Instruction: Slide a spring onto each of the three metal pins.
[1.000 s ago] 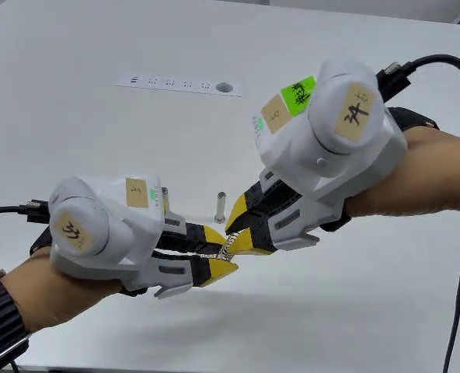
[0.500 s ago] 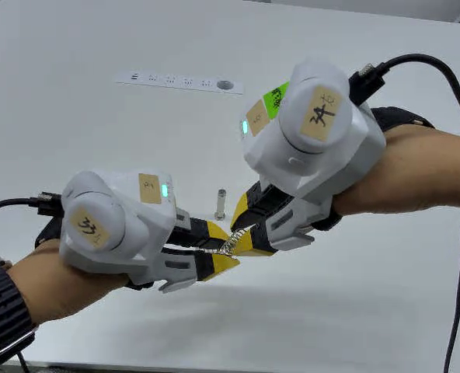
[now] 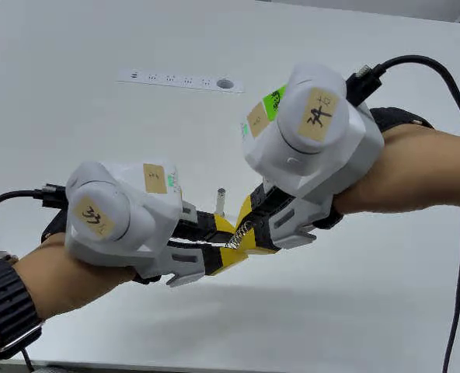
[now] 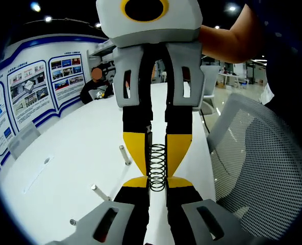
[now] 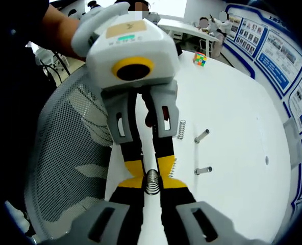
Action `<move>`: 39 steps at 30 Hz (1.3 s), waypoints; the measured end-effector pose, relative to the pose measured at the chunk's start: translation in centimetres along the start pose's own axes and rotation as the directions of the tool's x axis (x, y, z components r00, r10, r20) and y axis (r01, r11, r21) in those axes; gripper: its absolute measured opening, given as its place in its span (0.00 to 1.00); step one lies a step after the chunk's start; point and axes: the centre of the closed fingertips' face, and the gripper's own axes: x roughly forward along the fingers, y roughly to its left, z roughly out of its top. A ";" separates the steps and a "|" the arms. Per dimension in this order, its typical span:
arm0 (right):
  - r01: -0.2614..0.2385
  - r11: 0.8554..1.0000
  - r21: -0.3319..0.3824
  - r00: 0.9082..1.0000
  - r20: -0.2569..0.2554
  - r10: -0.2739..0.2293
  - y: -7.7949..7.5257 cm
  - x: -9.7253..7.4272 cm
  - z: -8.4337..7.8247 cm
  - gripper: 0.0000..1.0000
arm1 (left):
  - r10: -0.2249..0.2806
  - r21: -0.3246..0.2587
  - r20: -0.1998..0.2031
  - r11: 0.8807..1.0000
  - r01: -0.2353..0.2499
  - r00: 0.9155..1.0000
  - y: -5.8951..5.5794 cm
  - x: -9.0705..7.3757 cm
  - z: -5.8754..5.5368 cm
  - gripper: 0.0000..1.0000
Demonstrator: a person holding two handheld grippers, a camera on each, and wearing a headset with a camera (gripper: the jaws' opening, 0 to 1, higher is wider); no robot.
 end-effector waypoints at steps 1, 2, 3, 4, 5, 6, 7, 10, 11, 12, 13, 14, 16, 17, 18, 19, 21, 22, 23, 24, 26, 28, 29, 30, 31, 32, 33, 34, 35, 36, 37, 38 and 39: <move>-0.001 1.000 0.002 1.000 0.005 0.000 0.0 0.0 0.1 0.12 | 0.002 -0.005 0.000 1.000 -0.002 1.000 0.0 0.0 0.0 0.14; -0.003 1.000 0.007 1.000 0.010 0.003 0.0 -0.1 0.3 0.12 | 0.003 -0.014 -0.002 1.000 -0.003 1.000 0.0 -0.1 -0.1 0.16; -0.007 1.000 0.015 1.000 0.016 0.007 0.0 -0.2 0.4 0.12 | 0.009 -0.029 -0.005 1.000 -0.010 1.000 0.1 -0.2 -0.3 0.18; -0.005 1.000 0.015 1.000 0.017 0.005 0.0 -0.2 0.4 0.12 | 0.010 -0.032 -0.002 0.999 -0.010 1.000 0.1 -0.3 -0.3 0.20; -0.004 1.000 0.016 1.000 0.016 0.004 0.0 -0.3 0.4 0.12 | 0.010 -0.038 0.001 0.999 -0.010 1.000 0.1 -0.5 -0.4 0.20; -0.004 1.000 0.018 1.000 0.012 0.004 -0.1 -0.3 0.4 0.12 | 0.011 -0.045 0.005 0.999 -0.011 1.000 0.1 -0.6 -0.5 0.21; -0.002 1.000 0.018 1.000 0.010 0.002 -0.1 -0.4 0.3 0.12 | 0.013 -0.054 0.005 0.998 -0.013 1.000 0.2 -0.7 -0.6 0.23; 0.002 1.000 0.022 1.000 0.003 -0.002 -0.3 -0.6 0.0 0.12 | 0.023 -0.067 -0.002 0.997 -0.023 1.000 0.3 -1.2 -1.0 0.28; 0.004 1.000 0.026 1.000 0.001 -0.004 -0.4 -0.8 -0.2 0.12 | 0.028 -0.072 -0.004 0.997 -0.028 1.000 0.3 -1.6 -1.2 0.29; 0.006 1.000 0.029 1.000 -0.001 -0.006 -0.4 -0.8 -0.3 0.12 | 0.033 -0.074 -0.006 0.997 -0.033 0.999 0.4 -1.8 -1.4 0.29; 0.008 0.999 0.034 1.000 -0.006 -0.008 -0.5 -0.9 -0.5 0.12 | 0.039 -0.080 -0.009 0.996 -0.039 0.999 0.5 -2.2 -1.6 0.30; 0.009 0.999 0.035 1.000 -0.009 -0.008 -0.5 -0.9 -0.7 0.12 | 0.043 -0.085 -0.011 0.995 -0.044 0.999 0.5 -2.5 -1.7 0.31; 0.011 0.999 0.043 1.000 -0.021 -0.010 -0.5 -1.1 -1.2 0.12 | 0.058 -0.101 -0.017 0.993 -0.060 0.998 0.8 -3.3 -2.2 0.34; 0.012 0.999 0.045 1.000 -0.024 -0.011 -0.6 -1.2 -1.4 0.12 | 0.063 -0.110 -0.019 0.992 -0.064 0.998 0.9 -3.6 -2.4 0.36; 0.014 0.999 0.048 1.000 -0.029 -0.012 -0.6 -1.2 -1.6 0.12 | 0.072 -0.118 -0.023 0.990 -0.074 0.997 1.0 -4.0 -2.7 0.37; 0.015 0.999 0.050 0.999 -0.033 -0.014 -0.7 -1.3 -1.7 0.12 | 0.081 -0.125 -0.026 0.989 -0.084 0.996 1.2 -4.3 -2.9 0.39; 0.020 0.998 0.054 0.999 -0.041 -0.017 -0.8 -1.5 -2.0 0.12 | 0.096 -0.142 -0.036 0.985 -0.100 0.995 1.4 -5.1 -3.5 0.40; 0.022 0.998 0.056 0.999 -0.044 -0.020 -0.9 -1.7 -2.1 0.12 | 0.104 -0.151 -0.037 0.983 -0.109 0.994 1.6 -5.4 -3.7 0.42; 0.026 0.998 0.059 0.999 -0.047 -0.023 -1.1 -1.8 -2.3 0.12 | 0.116 -0.164 -0.036 0.979 -0.121 0.993 1.9 -5.8 -4.0 0.43; 0.027 0.998 0.062 0.998 -0.050 -0.024 -1.2 -2.0 -2.5 0.12 | 0.125 -0.172 -0.035 0.977 -0.129 0.992 2.0 -6.2 -4.1 0.44; 0.035 0.997 0.067 0.998 -0.057 -0.031 -1.6 -2.2 -2.8 0.12 | 0.147 -0.195 -0.031 0.969 -0.150 0.989 2.4 -6.9 -4.4 0.46; 0.048 0.996 0.070 0.997 -0.069 -0.044 -2.0 -2.6 -3.2 0.12 | 0.166 -0.209 -0.030 0.963 -0.168 0.986 2.8 -7.6 -4.6 0.47; 0.053 0.996 0.073 0.996 -0.071 -0.048 -2.2 -2.7 -3.3 0.12 | 0.176 -0.215 -0.028 0.960 -0.178 0.984 2.9 -7.9 -4.7 0.48; 0.059 0.995 0.079 0.996 -0.074 -0.053 -2.5 -3.0 -3.5 0.12 | 0.188 -0.223 -0.026 0.956 -0.189 0.982 3.1 -8.2 -4.7 0.49; 0.063 0.995 0.083 0.995 -0.077 -0.056 -2.7 -3.1 -3.6 0.12 | 0.195 -0.229 -0.025 0.954 -0.196 0.980 3.2 -8.4 -4.8 0.50; 0.067 0.994 0.085 0.995 -0.082 -0.060 -2.8 -3.3 -3.8 0.12 | 0.204 -0.234 -0.024 0.951 -0.204 0.979 3.3 -8.7 -4.9 0.51; 0.076 0.993 0.088 0.994 -0.087 -0.069 -3.1 -3.5 -4.0 0.12 | 0.220 -0.241 -0.022 0.946 -0.219 0.975 3.5 -9.0 -5.0 0.51; 0.080 0.993 0.090 0.993 -0.090 -0.072 -3.3 -3.7 -4.2 0.12 | 0.228 -0.246 -0.022 0.942 -0.226 0.973 3.7 -9.2 -5.1 0.52; 0.082 0.992 0.094 0.993 -0.094 -0.073 -3.5 -3.8 -4.4 0.12 | 0.235 -0.251 -0.022 0.940 -0.233 0.972 3.8 -9.4 -5.2 0.53; 0.087 0.991 0.099 0.992 -0.099 -0.077 -3.7 -4.0 -4.7 0.12 | 0.245 -0.258 -0.023 0.935 -0.243 0.969 3.9 -9.7 -5.3 0.54; 0.090 0.991 0.103 0.991 -0.103 -0.080 -3.9 -4.1 -4.9 0.12 | 0.253 -0.263 -0.023 0.932 -0.250 0.967 4.0 -9.8 -5.4 0.54; 0.098 0.989 0.109 0.990 -0.112 -0.085 -4.3 -4.3 -5.3 0.12 | 0.262 -0.269 -0.022 0.928 -0.258 0.965 4.0 -10.0 -5.4 0.55; 0.102 0.989 0.112 0.989 -0.117 -0.089 -4.5 -4.4 -5.5 0.12 | 0.267 -0.272 -0.021 0.926 -0.263 0.963 4.0 -10.2 -5.4 0.55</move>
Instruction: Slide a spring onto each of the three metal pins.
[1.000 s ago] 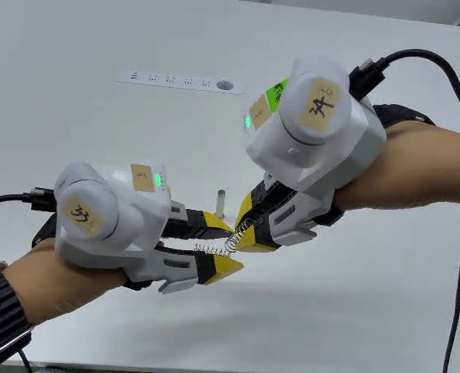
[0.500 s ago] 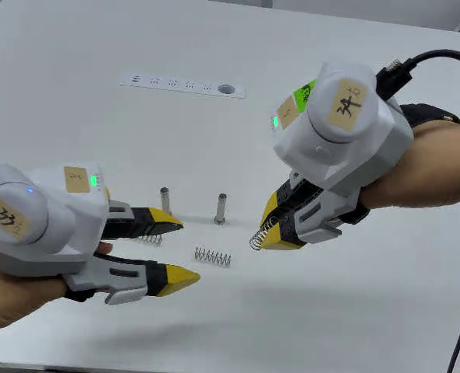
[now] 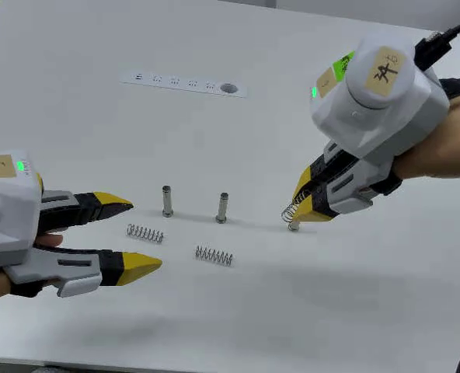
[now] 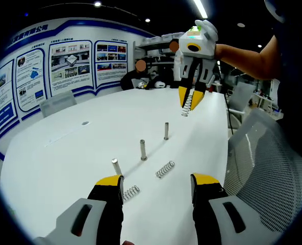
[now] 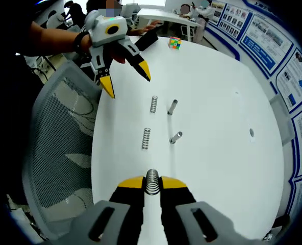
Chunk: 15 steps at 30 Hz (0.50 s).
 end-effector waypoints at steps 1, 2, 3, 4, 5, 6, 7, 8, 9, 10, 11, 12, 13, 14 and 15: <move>0.004 1.000 0.004 1.000 -0.006 -0.004 -0.3 -0.1 -0.2 0.12 | 0.003 -0.002 0.003 1.000 -0.003 1.000 0.0 -0.1 0.0 0.56; 0.010 1.000 0.009 1.000 -0.015 -0.010 -0.7 -0.3 -0.6 0.12 | 0.008 -0.005 0.009 1.000 -0.008 1.000 0.0 -0.3 0.2 0.56; 0.017 1.000 0.015 1.000 -0.019 -0.016 -1.1 -0.4 -0.8 0.12 | 0.013 -0.006 0.012 1.000 -0.013 1.000 0.0 -0.3 0.2 0.57; 0.025 0.999 0.020 0.999 -0.027 -0.025 -1.6 -0.6 -1.0 0.12 | 0.018 -0.009 0.015 1.000 -0.018 1.000 0.0 -0.4 0.3 0.57; 0.031 0.999 0.023 0.999 -0.036 -0.030 -2.0 -0.7 -1.3 0.12 | 0.019 -0.011 0.017 1.000 -0.019 1.000 0.0 -0.4 0.3 0.58; 0.039 0.999 0.023 0.998 -0.044 -0.038 -2.4 -0.7 -1.5 0.12 | 0.019 -0.013 0.017 1.000 -0.019 1.000 0.0 -0.4 0.2 0.58; 0.052 0.998 0.024 0.997 -0.058 -0.050 -3.0 -0.8 -1.9 0.12 | 0.021 -0.016 0.017 1.000 -0.021 1.000 0.0 -0.3 0.2 0.58; 0.058 0.998 0.024 0.996 -0.068 -0.056 -3.4 -0.9 -2.1 0.12 | 0.022 -0.018 0.015 1.000 -0.022 1.000 0.0 -0.3 0.1 0.59; 0.060 0.998 0.026 0.995 -0.078 -0.058 -3.8 -0.8 -2.3 0.12 | 0.022 -0.019 0.015 1.000 -0.021 1.000 -0.1 -0.2 0.0 0.59; 0.059 0.998 0.031 0.995 -0.081 -0.057 -4.0 -0.7 -2.4 0.12 | 0.022 -0.021 0.016 1.000 -0.021 1.000 -0.1 -0.2 0.0 0.59; 0.056 0.998 0.036 0.995 -0.087 -0.053 -4.2 -0.5 -2.6 0.12 | 0.021 -0.023 0.018 1.000 -0.020 1.000 -0.2 -0.1 0.0 0.59; 0.054 0.998 0.039 0.995 -0.091 -0.050 -4.3 -0.3 -2.7 0.12 | 0.021 -0.024 0.019 0.999 -0.021 1.000 -0.2 -0.1 0.1 0.60; 0.052 0.998 0.041 0.994 -0.097 -0.048 -4.5 -0.1 -2.8 0.12 | 0.021 -0.025 0.020 0.999 -0.020 1.000 -0.3 0.0 0.1 0.60; 0.047 0.998 0.042 0.993 -0.108 -0.042 -4.5 0.3 -3.1 0.12 | 0.019 -0.026 0.021 0.999 -0.019 1.000 -0.3 0.1 0.1 0.60; 0.045 0.998 0.041 0.993 -0.114 -0.040 -4.6 0.6 -3.2 0.12 | 0.019 -0.026 0.022 0.999 -0.018 1.000 -0.4 0.1 0.1 0.60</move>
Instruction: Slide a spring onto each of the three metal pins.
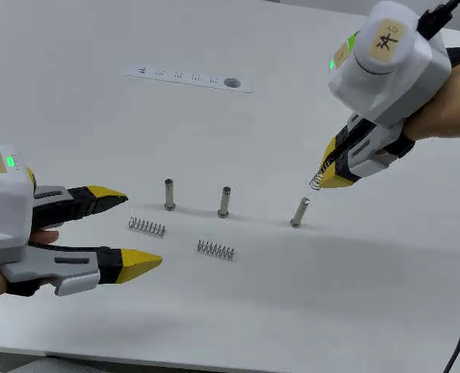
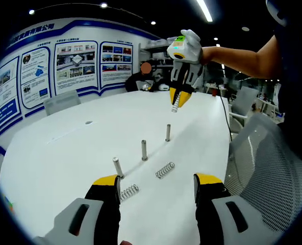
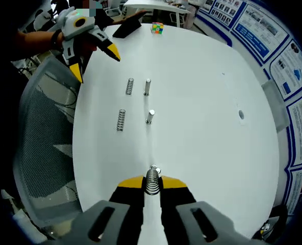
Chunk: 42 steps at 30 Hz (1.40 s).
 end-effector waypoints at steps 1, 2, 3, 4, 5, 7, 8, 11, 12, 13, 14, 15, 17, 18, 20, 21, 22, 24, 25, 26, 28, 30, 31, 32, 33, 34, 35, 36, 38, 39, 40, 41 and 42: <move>-0.004 1.000 0.002 1.000 -0.010 0.004 -0.1 0.4 -0.2 0.12 | -0.001 -0.002 0.001 1.000 0.001 1.000 -0.1 0.0 0.0 0.60; -0.007 1.000 0.002 1.000 -0.017 0.007 -0.1 0.7 -0.3 0.12 | -0.002 -0.003 0.001 1.000 0.002 1.000 -0.1 0.1 0.0 0.60; -0.011 1.000 0.003 1.000 -0.024 0.011 -0.1 1.0 -0.5 0.12 | -0.002 -0.003 0.000 1.000 0.002 1.000 -0.1 0.1 0.0 0.60; -0.017 1.000 0.010 0.999 -0.029 0.017 -0.2 1.4 -0.6 0.12 | -0.002 -0.004 -0.001 1.000 0.002 1.000 -0.1 0.1 -0.1 0.60; -0.019 1.000 0.011 0.999 -0.032 0.020 -0.2 1.6 -0.7 0.12 | -0.003 -0.005 -0.002 1.000 0.003 1.000 -0.1 0.1 -0.1 0.60; -0.028 0.999 0.021 0.999 -0.034 0.029 -0.3 2.1 -0.8 0.12 | -0.003 -0.007 -0.003 1.000 0.003 1.000 -0.2 0.2 -0.1 0.60; -0.031 0.999 0.024 0.999 -0.033 0.032 -0.8 2.5 -0.8 0.12 | -0.003 -0.008 -0.003 1.000 0.003 1.000 -0.2 0.2 -0.1 0.60; -0.040 0.999 0.027 0.999 -0.035 0.041 -0.9 3.0 -1.0 0.12 | -0.003 -0.008 -0.005 1.000 0.003 1.000 -0.2 0.2 -0.2 0.60; -0.039 0.999 0.029 0.999 -0.037 0.040 -1.1 3.1 -1.0 0.12 | -0.003 -0.010 -0.004 1.000 0.003 1.000 -0.2 0.3 -0.3 0.60; -0.039 0.999 0.033 0.999 -0.037 0.040 -1.2 3.3 -1.1 0.12 | -0.004 -0.011 -0.004 1.000 0.004 1.000 -0.2 0.3 -0.3 0.60; -0.042 0.998 0.039 0.998 -0.037 0.044 -1.6 3.6 -1.2 0.12 | -0.004 -0.011 -0.003 1.000 0.004 1.000 -0.2 0.3 -0.2 0.60; -0.044 0.998 0.041 0.998 -0.040 0.045 -1.6 3.8 -1.3 0.12 | -0.004 -0.012 -0.002 1.000 0.004 1.000 -0.2 0.4 -0.2 0.60; -0.041 0.998 0.041 0.998 -0.048 0.043 -1.7 4.0 -1.5 0.12 | -0.005 -0.013 -0.001 1.000 0.005 1.000 -0.2 0.4 -0.2 0.60; -0.044 0.998 0.044 0.998 -0.051 0.047 -1.6 4.0 -1.6 0.12 | -0.005 -0.012 -0.001 1.000 0.005 1.000 -0.2 0.4 -0.2 0.60; -0.047 0.998 0.048 0.997 -0.053 0.049 -1.4 4.2 -1.7 0.12 | -0.005 -0.016 -0.001 1.000 0.005 1.000 -0.2 0.5 -0.3 0.60; -0.048 0.998 0.051 0.997 -0.052 0.050 -1.5 4.2 -1.7 0.12 | -0.005 -0.015 -0.001 1.000 0.005 1.000 -0.2 0.5 -0.3 0.60; -0.054 0.997 0.059 0.997 -0.049 0.056 -1.3 4.3 -1.7 0.12 | -0.005 -0.017 -0.002 1.000 0.005 1.000 -0.2 0.5 -0.3 0.60; -0.056 0.996 0.063 0.997 -0.045 0.059 -1.2 4.4 -1.7 0.12 | -0.005 -0.016 -0.004 1.000 0.005 1.000 -0.1 0.5 -0.4 0.60; -0.055 0.996 0.064 0.997 -0.047 0.058 -1.1 4.5 -1.7 0.12 | -0.005 -0.016 -0.006 1.000 0.005 1.000 -0.1 0.5 -0.4 0.60; -0.055 0.996 0.064 0.997 -0.048 0.058 -1.1 4.6 -1.7 0.12 | -0.005 -0.016 -0.007 1.000 0.005 1.000 -0.1 0.5 -0.5 0.60; -0.057 0.996 0.068 0.997 -0.050 0.061 -1.0 4.9 -1.7 0.12 | -0.006 -0.017 -0.007 1.000 0.006 1.000 -0.1 0.5 -0.5 0.60; -0.058 0.996 0.073 0.997 -0.052 0.062 -0.9 5.3 -1.6 0.12 | -0.007 -0.016 -0.009 1.000 0.007 1.000 -0.1 0.5 -0.5 0.60; -0.058 0.996 0.074 0.997 -0.054 0.062 -0.9 5.5 -1.6 0.12 | -0.007 -0.016 -0.010 1.000 0.007 1.000 -0.1 0.5 -0.5 0.60; -0.055 0.996 0.075 0.996 -0.059 0.060 -0.9 5.8 -1.7 0.12 | -0.007 -0.015 -0.010 1.000 0.007 1.000 -0.2 0.5 -0.4 0.60; -0.055 0.995 0.077 0.996 -0.063 0.060 -0.9 6.1 -1.7 0.12 | -0.008 -0.014 -0.011 1.000 0.007 1.000 -0.2 0.5 -0.4 0.59; -0.057 0.995 0.079 0.996 -0.068 0.062 -0.8 6.4 -1.8 0.12 | -0.009 -0.014 -0.011 1.000 0.009 1.000 -0.2 0.5 -0.4 0.59; -0.056 0.995 0.079 0.996 -0.069 0.061 -0.8 6.5 -1.8 0.12 | -0.009 -0.014 -0.011 1.000 0.009 1.000 -0.2 0.5 -0.4 0.59; -0.058 0.995 0.086 0.995 -0.074 0.064 -0.7 6.9 -1.9 0.12 | -0.009 -0.013 -0.011 1.000 0.009 1.000 -0.3 0.5 -0.3 0.59; -0.060 0.994 0.092 0.995 -0.077 0.067 -0.6 7.3 -2.1 0.12 | -0.008 -0.013 -0.012 1.000 0.008 1.000 -0.2 0.4 -0.3 0.59; -0.060 0.994 0.096 0.995 -0.078 0.068 -0.5 7.7 -2.1 0.12 | -0.008 -0.013 -0.013 1.000 0.008 1.000 -0.2 0.4 -0.3 0.59; -0.060 0.993 0.098 0.994 -0.084 0.068 -0.5 7.9 -2.2 0.12 | -0.007 -0.014 -0.012 1.000 0.007 1.000 -0.2 0.4 -0.3 0.59; -0.060 0.994 0.096 0.994 -0.087 0.069 -0.4 8.1 -2.3 0.12 | -0.007 -0.014 -0.012 1.000 0.007 1.000 -0.2 0.4 -0.3 0.59; -0.060 0.993 0.098 0.993 -0.091 0.069 -0.3 8.3 -2.4 0.12 | -0.006 -0.014 -0.013 1.000 0.006 1.000 -0.2 0.4 -0.3 0.59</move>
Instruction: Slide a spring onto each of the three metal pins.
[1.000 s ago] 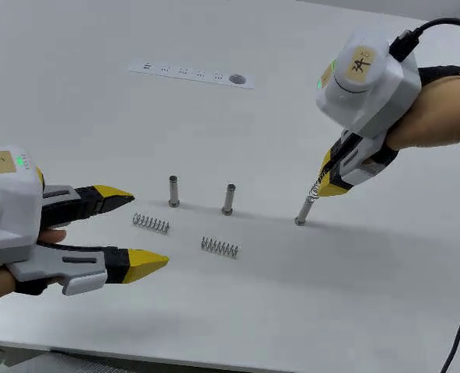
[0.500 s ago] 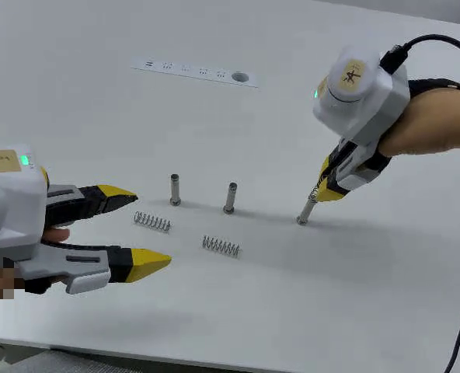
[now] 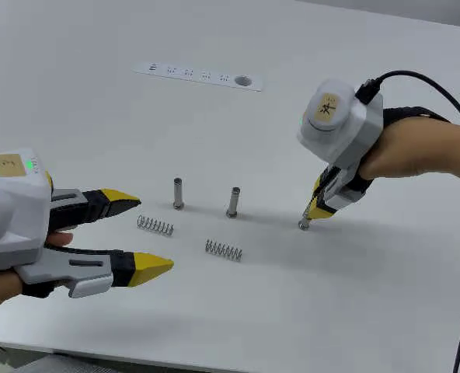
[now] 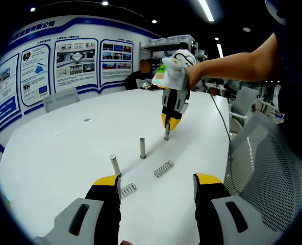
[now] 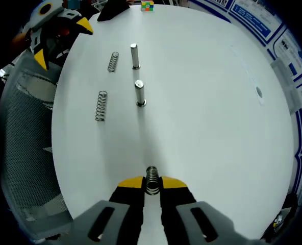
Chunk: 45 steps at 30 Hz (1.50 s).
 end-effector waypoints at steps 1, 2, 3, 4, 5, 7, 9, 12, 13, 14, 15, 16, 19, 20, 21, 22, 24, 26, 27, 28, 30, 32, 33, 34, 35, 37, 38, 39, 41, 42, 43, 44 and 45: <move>-0.002 1.000 0.003 1.000 -0.002 0.002 0.0 0.2 0.0 0.12 | 0.000 0.000 0.000 1.000 0.000 1.000 0.0 0.0 0.0 0.59; -0.001 1.000 0.005 1.000 -0.005 0.001 0.1 0.5 -0.1 0.12 | 0.000 0.000 -0.001 1.000 0.000 1.000 0.0 0.0 0.0 0.59; 0.000 1.000 0.006 1.000 -0.007 0.000 0.1 0.7 -0.2 0.12 | 0.001 -0.001 -0.001 1.000 -0.001 1.000 0.0 0.0 0.0 0.59; 0.001 1.000 0.006 1.000 -0.008 -0.001 0.1 0.9 -0.2 0.12 | 0.001 0.000 -0.002 1.000 -0.001 1.000 0.0 0.0 0.0 0.59; -0.001 1.000 0.009 1.000 -0.009 0.001 0.2 1.0 -0.3 0.12 | 0.001 -0.001 -0.002 1.000 -0.001 1.000 0.0 -0.1 0.0 0.59; 0.002 1.000 0.009 1.000 -0.011 -0.002 0.4 1.3 -0.4 0.12 | 0.002 -0.001 -0.001 1.000 -0.002 1.000 0.1 -0.1 0.0 0.59; 0.004 1.000 0.009 1.000 -0.012 -0.004 0.4 1.4 -0.5 0.12 | 0.003 -0.001 -0.002 1.000 -0.003 1.000 0.1 -0.1 0.0 0.59; 0.003 1.000 0.017 1.000 -0.002 -0.003 0.5 1.3 -0.4 0.13 | 0.004 -0.002 -0.001 1.000 -0.004 1.000 0.1 -0.1 0.0 0.59; 0.005 1.000 0.017 1.000 0.000 -0.005 0.5 1.3 -0.4 0.13 | 0.003 -0.002 -0.002 1.000 -0.003 1.000 0.1 -0.1 0.0 0.59; 0.006 1.000 0.018 1.000 0.001 -0.006 0.4 1.3 -0.4 0.13 | 0.003 -0.002 -0.002 1.000 -0.003 1.000 0.1 -0.1 -0.1 0.59; 0.004 1.000 0.017 1.000 0.002 -0.004 0.5 1.3 -0.4 0.13 | 0.003 0.000 -0.003 1.000 -0.003 1.000 0.1 -0.1 -0.1 0.59; 0.003 1.000 0.017 1.000 0.002 -0.003 0.6 1.3 -0.5 0.14 | 0.003 0.000 -0.002 1.000 -0.003 1.000 0.1 -0.1 0.0 0.59; 0.008 1.000 0.012 1.000 0.011 -0.008 0.8 1.1 -0.6 0.20 | 0.002 0.001 0.000 1.000 -0.002 1.000 0.1 -0.1 0.0 0.59; 0.008 1.000 0.015 1.000 0.013 -0.009 0.9 0.9 -0.6 0.20 | 0.002 0.000 0.001 1.000 -0.002 1.000 0.1 -0.1 0.0 0.59; 0.009 1.000 0.016 1.000 0.018 -0.010 0.9 0.8 -0.6 0.21 | 0.003 0.000 0.000 1.000 -0.003 1.000 0.1 -0.1 0.0 0.59; 0.014 1.000 0.017 1.000 0.027 -0.015 0.9 0.5 -0.6 0.22 | 0.002 0.001 0.000 1.000 -0.002 1.000 0.1 -0.1 0.0 0.59; 0.025 1.000 0.015 0.999 0.032 -0.025 1.0 0.1 -0.5 0.23 | 0.002 0.001 0.000 1.000 -0.002 1.000 0.1 0.0 -0.1 0.59; 0.036 0.999 0.011 0.998 0.045 -0.037 1.0 -0.6 -0.3 0.24 | 0.002 0.001 0.000 1.000 -0.002 1.000 0.1 0.0 -0.1 0.59; 0.044 0.999 0.010 0.998 0.051 -0.045 1.0 -1.0 -0.1 0.25 | 0.002 0.001 -0.001 1.000 -0.002 1.000 0.1 0.0 -0.1 0.59; 0.049 0.999 0.006 0.997 0.055 -0.049 1.1 -1.3 0.0 0.25 | 0.001 0.001 -0.002 1.000 -0.001 1.000 0.1 0.0 -0.2 0.59; 0.067 0.998 -0.004 0.995 0.068 -0.066 1.2 -2.1 0.5 0.25 | 0.001 0.002 -0.004 1.000 -0.001 1.000 0.1 0.0 -0.3 0.59; 0.086 0.996 -0.015 0.993 0.086 -0.085 1.3 -2.9 1.3 0.25 | 0.001 0.001 -0.005 1.000 -0.001 1.000 0.1 0.0 -0.3 0.59; 0.090 0.996 -0.022 0.991 0.096 -0.088 1.5 -3.2 1.7 0.25 | 0.001 0.001 -0.005 1.000 -0.001 1.000 0.2 0.0 -0.3 0.59; 0.092 0.995 -0.027 0.990 0.107 -0.088 1.7 -3.4 2.1 0.25 | 0.001 0.001 -0.005 1.000 -0.001 1.000 0.2 0.0 -0.3 0.59; 0.089 0.995 -0.033 0.989 0.122 -0.084 1.7 -3.4 2.7 0.25 | 0.001 0.001 -0.005 1.000 -0.001 1.000 0.1 0.0 -0.3 0.59; 0.078 0.996 -0.052 0.987 0.143 -0.070 2.2 -3.2 3.9 0.25 | 0.000 0.002 -0.005 1.000 0.000 1.000 0.1 0.0 -0.3 0.59; 0.075 0.995 -0.061 0.987 0.150 -0.065 2.6 -3.2 4.3 0.25 | -0.001 0.003 -0.005 1.000 0.001 1.000 0.1 0.0 -0.3 0.59; 0.071 0.995 -0.068 0.986 0.154 -0.060 2.9 -3.2 4.7 0.25 | -0.001 0.004 -0.005 1.000 0.001 1.000 0.1 0.0 -0.3 0.59; 0.059 0.995 -0.082 0.985 0.164 -0.045 3.1 -2.6 5.5 0.24 | -0.002 0.005 -0.004 1.000 0.002 1.000 0.0 0.0 -0.2 0.59; 0.049 0.995 -0.086 0.985 0.167 -0.034 3.7 -2.4 5.9 0.24 | -0.003 0.006 -0.004 1.000 0.003 1.000 -0.1 0.0 -0.2 0.59; 0.043 0.995 -0.089 0.985 0.169 -0.028 4.1 -2.2 6.2 0.24 | -0.003 0.007 -0.005 1.000 0.003 1.000 -0.1 0.0 -0.2 0.58; 0.039 0.995 -0.090 0.985 0.169 -0.024 4.4 -2.0 6.4 0.23 | -0.003 0.007 -0.006 1.000 0.003 1.000 -0.1 0.0 -0.2 0.58; 0.032 0.995 -0.095 0.986 0.168 -0.015 4.9 -1.6 6.6 0.23 | -0.002 0.007 -0.006 1.000 0.002 1.000 -0.1 0.0 -0.2 0.58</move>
